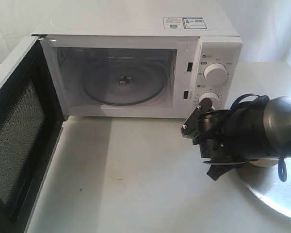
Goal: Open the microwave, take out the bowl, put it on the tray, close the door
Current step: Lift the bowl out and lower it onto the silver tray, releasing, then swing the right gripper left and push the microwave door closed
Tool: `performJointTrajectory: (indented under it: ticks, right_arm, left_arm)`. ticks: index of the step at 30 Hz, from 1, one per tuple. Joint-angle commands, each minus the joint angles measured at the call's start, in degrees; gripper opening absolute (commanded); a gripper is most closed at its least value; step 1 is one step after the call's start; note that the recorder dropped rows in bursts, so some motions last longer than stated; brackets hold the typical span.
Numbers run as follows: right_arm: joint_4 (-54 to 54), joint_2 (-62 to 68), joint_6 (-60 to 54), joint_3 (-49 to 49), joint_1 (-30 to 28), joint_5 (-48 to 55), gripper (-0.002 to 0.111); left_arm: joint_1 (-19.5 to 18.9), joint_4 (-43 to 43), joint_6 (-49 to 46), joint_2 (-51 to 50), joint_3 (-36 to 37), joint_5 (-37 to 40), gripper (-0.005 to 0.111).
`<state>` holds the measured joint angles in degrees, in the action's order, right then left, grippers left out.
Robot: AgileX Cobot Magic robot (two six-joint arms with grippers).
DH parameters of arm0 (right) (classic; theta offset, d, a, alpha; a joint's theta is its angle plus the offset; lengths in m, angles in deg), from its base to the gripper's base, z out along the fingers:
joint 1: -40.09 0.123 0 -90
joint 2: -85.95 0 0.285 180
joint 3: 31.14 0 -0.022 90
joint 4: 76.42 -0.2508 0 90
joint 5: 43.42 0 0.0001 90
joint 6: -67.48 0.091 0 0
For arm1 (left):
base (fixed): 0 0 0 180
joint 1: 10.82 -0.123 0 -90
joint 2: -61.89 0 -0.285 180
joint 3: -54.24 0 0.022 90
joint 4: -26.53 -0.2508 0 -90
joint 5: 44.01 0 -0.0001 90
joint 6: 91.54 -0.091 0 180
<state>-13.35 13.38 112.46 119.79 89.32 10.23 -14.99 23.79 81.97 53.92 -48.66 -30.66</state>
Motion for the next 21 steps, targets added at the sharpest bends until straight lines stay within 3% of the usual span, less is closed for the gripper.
performJointTrajectory:
  ticks: [1,9,11,16,18,21]
  right_arm:
    - [3.34,-0.43,1.52,0.57,-0.02,0.31,0.044]
    - [-1.97,-5.44,1.14,8.97,8.9,-5.83,0.043]
    - [-0.08,-6.51,0.83,11.04,11.42,-12.52,0.037]
    - [15.08,-6.08,-0.17,17.19,15.75,-41.78,0.0]
    - [19.13,-5.11,-0.05,21.58,16.64,-50.69,0.0]
    - [17.73,-3.35,1.25,30.34,18.76,-52.49,0.0]
  left_arm:
    - [0.23,0.18,0.27,0.19,0.12,-0.04,0.0]
    - [0.23,0.18,0.27,0.19,0.12,-0.04,0.0]
    - [0.23,0.18,0.27,0.19,0.12,-0.04,0.0]
    - [0.23,0.18,0.27,0.19,0.12,-0.04,0.0]
    - [0.23,0.18,0.27,0.19,0.12,-0.04,0.0]
    - [0.23,0.18,0.27,0.19,0.12,-0.04,0.0]
